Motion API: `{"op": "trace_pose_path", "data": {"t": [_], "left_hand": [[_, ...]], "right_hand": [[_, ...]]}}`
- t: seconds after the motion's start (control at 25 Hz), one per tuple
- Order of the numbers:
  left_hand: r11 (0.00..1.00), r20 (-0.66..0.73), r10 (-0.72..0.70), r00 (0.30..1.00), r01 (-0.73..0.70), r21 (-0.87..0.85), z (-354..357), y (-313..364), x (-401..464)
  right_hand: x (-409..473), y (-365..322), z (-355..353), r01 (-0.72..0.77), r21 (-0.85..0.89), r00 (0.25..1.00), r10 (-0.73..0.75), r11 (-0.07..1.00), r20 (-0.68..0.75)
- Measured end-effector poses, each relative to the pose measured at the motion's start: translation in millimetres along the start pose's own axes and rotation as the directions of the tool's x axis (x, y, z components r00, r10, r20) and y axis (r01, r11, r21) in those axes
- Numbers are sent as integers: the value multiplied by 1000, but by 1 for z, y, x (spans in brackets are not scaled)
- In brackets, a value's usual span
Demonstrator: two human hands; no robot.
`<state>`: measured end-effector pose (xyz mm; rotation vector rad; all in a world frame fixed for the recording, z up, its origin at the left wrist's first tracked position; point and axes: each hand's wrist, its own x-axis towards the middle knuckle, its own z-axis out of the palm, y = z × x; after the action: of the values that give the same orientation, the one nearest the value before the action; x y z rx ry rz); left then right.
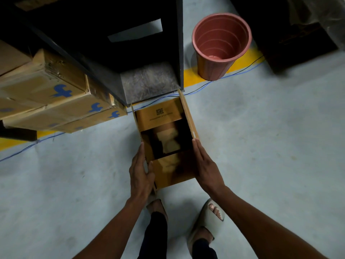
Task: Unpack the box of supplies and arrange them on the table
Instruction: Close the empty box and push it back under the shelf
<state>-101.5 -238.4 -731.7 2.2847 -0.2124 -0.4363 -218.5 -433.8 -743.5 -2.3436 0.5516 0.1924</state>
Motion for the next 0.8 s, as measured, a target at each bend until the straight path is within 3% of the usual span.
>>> {"op": "trace_pose_path", "data": {"t": [0.2, 0.32, 0.48, 0.64, 0.72, 0.8], "left_hand": [[996, -20, -36, 999, 34, -83, -3, -1, -8], [995, 66, 1, 998, 5, -97, 8, 6, 1], [992, 282, 36, 959, -68, 103, 32, -14, 10], [907, 345, 129, 930, -251, 339, 48, -42, 10], [839, 378, 109, 919, -289, 462, 49, -51, 18], [811, 357, 67, 932, -260, 524, 50, -57, 18]], "right_hand": [[17, -12, 36, 48, -153, 979, -16, 987, 202], [35, -6, 58, -26, -164, 976, 61, 986, 210], [34, 12, 69, 66, -228, 961, 0, 971, 277], [34, 13, 43, 85, -212, 981, -45, 973, 187], [40, 14, 40, 48, -224, 991, -19, 973, 131], [47, 19, 44, -97, -183, 990, 114, 978, 84]]}}
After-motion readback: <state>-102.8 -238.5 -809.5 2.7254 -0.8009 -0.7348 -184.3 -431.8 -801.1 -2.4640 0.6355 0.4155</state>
